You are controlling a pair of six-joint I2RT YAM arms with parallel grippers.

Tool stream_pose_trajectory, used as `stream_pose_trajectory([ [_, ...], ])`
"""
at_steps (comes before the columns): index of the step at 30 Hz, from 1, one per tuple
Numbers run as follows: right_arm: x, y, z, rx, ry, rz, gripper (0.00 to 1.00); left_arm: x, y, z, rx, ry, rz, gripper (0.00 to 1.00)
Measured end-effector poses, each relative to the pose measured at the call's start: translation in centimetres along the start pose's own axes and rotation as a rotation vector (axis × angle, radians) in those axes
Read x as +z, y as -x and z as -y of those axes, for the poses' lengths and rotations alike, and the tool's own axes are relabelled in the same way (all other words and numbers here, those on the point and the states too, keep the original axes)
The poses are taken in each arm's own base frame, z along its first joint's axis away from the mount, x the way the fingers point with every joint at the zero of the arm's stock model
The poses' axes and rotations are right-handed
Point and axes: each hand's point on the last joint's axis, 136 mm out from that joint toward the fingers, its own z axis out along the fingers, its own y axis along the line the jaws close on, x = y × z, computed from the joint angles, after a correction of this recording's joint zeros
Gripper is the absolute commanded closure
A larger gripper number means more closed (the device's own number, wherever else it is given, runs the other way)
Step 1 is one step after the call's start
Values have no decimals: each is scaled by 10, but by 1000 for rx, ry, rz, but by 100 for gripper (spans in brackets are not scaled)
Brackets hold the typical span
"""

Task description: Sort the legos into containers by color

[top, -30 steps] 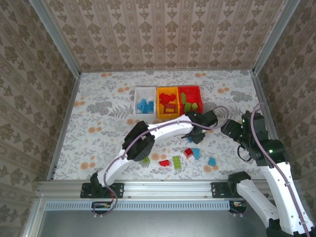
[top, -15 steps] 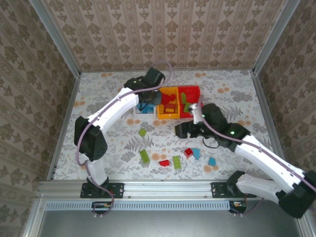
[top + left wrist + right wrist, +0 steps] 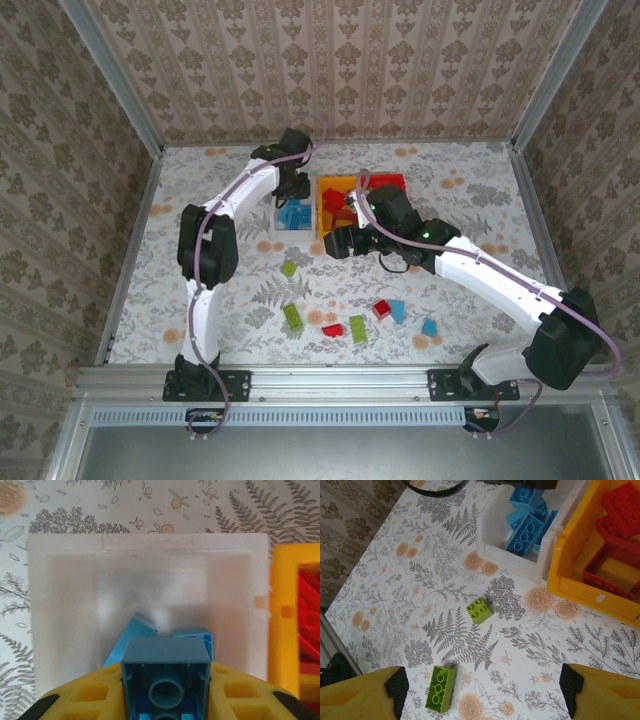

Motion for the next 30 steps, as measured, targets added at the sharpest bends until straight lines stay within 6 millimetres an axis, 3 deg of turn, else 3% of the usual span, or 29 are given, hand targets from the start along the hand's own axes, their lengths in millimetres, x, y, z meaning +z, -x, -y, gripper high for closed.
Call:
stream_pose_trajectory([
  [3, 0, 1, 2, 4, -4, 2, 17, 9, 0, 0, -17, -9, -16, 55],
  [6, -1, 2, 5, 5, -11, 4, 16, 9, 0, 0, -35, -21, -23, 48],
  [12, -2, -2, 13, -34, -34, -10, 15, 7, 0, 4, -45, -40, -27, 43],
  [16, -9, -12, 21, -79, -76, -41, 16, -9, -1, 4, -53, -56, -16, 43],
  [19, -19, -27, 30, -98, -122, -83, 18, -36, -1, 5, -61, -80, 15, 41],
  [23, -30, -56, 43, -100, -199, -180, 20, -86, -10, 8, -69, -140, 89, 40],
  [27, -32, -87, 48, -95, -242, -285, 20, -135, -46, 18, -61, -243, 146, 39],
  [30, -27, -107, 50, -94, -270, -367, 20, -158, -83, 30, -29, -311, 148, 39],
])
